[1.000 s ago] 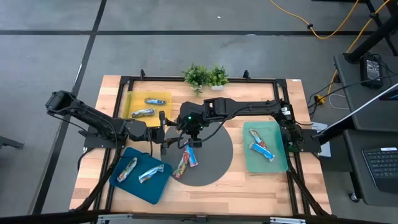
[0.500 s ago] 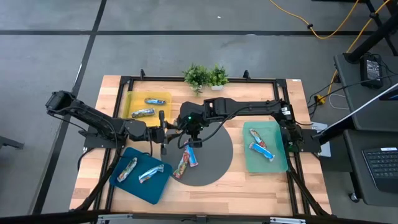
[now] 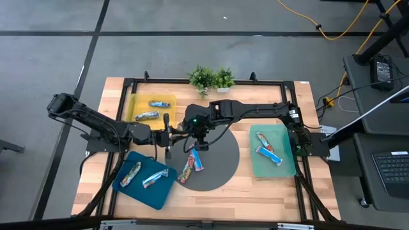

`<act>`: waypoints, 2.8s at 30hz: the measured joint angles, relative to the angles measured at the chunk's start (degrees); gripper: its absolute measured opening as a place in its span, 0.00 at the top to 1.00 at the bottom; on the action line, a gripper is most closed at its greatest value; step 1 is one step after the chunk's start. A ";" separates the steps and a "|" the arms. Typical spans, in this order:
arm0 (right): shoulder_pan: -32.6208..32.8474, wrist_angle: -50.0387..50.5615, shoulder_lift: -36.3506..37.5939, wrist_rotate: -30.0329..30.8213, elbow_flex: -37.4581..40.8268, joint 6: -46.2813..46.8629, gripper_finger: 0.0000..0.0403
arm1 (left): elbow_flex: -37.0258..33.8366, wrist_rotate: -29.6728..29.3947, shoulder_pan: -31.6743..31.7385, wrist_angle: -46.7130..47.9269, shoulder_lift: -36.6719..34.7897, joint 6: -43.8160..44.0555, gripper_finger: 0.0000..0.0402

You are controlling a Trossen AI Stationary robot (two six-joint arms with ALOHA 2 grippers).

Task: Pick and place Granola Bars by type
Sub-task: Put the yellow granola bar into the blue bin

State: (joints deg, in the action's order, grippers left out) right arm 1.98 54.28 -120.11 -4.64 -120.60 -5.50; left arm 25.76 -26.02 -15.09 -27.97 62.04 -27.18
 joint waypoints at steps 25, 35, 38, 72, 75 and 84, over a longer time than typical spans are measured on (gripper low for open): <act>0.00 10.62 -0.11 6.95 0.11 -3.40 0.60 | 0.02 -9.36 -3.78 6.12 -4.22 1.00 0.93; -2.07 13.31 -0.11 8.04 0.07 -5.29 0.65 | 9.06 -18.96 -13.90 31.77 -11.23 11.50 0.93; -3.40 15.11 -0.11 8.07 0.07 -5.20 0.66 | 12.19 -20.71 -17.00 38.96 -11.84 15.18 0.94; -5.84 -22.96 48.80 19.38 58.74 5.17 0.73 | 19.54 0.65 -30.41 74.55 -4.19 65.87 0.94; -5.84 -26.39 48.95 16.04 61.29 5.16 0.73 | 19.54 1.29 -30.40 74.53 -0.94 67.82 0.94; -4.86 -33.28 48.92 12.50 64.65 3.48 0.73 | 19.54 3.40 -28.88 74.13 8.38 71.21 0.94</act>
State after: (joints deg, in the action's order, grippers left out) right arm -2.88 21.00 -71.20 7.86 -55.94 -2.02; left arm 45.30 -22.62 -43.97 46.16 70.42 44.03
